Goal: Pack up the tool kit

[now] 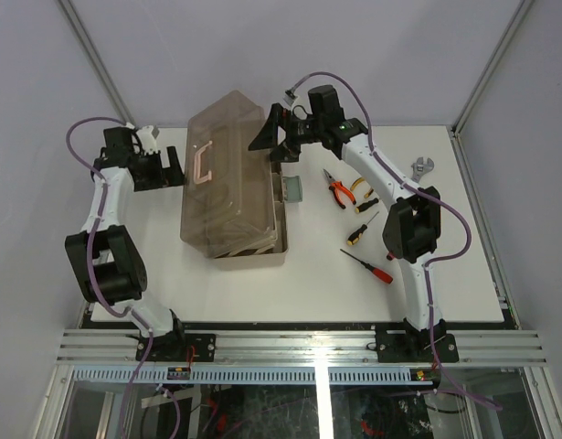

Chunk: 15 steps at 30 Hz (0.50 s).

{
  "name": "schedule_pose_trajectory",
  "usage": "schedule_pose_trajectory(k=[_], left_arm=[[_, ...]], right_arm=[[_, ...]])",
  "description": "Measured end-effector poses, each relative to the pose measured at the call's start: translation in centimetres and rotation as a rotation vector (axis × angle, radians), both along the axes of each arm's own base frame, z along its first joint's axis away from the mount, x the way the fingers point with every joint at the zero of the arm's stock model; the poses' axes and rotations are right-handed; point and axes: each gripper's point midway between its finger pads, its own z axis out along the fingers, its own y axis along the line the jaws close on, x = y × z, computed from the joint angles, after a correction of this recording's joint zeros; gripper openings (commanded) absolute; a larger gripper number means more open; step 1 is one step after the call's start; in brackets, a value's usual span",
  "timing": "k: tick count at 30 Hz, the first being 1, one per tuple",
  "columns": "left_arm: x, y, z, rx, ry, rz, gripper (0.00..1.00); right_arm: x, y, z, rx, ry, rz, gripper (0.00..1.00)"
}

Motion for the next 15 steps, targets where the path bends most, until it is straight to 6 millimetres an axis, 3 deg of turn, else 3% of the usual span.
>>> schedule_pose_trajectory(k=[5, 12, 15], left_arm=[[0.7, -0.1, 3.3, 0.011, -0.077, -0.013, 0.97], [0.5, 0.5, 5.7, -0.004, -0.109, -0.003, 0.97], [0.7, 0.9, 7.8, -0.023, -0.139, 0.008, 0.97]], right_arm=[[-0.2, 0.1, 0.1, -0.012, -0.006, 0.000, 1.00], [-0.2, 0.1, 0.2, -0.015, -0.006, -0.005, 0.99], [-0.2, 0.2, 1.0, -0.007, -0.016, -0.004, 0.99]])
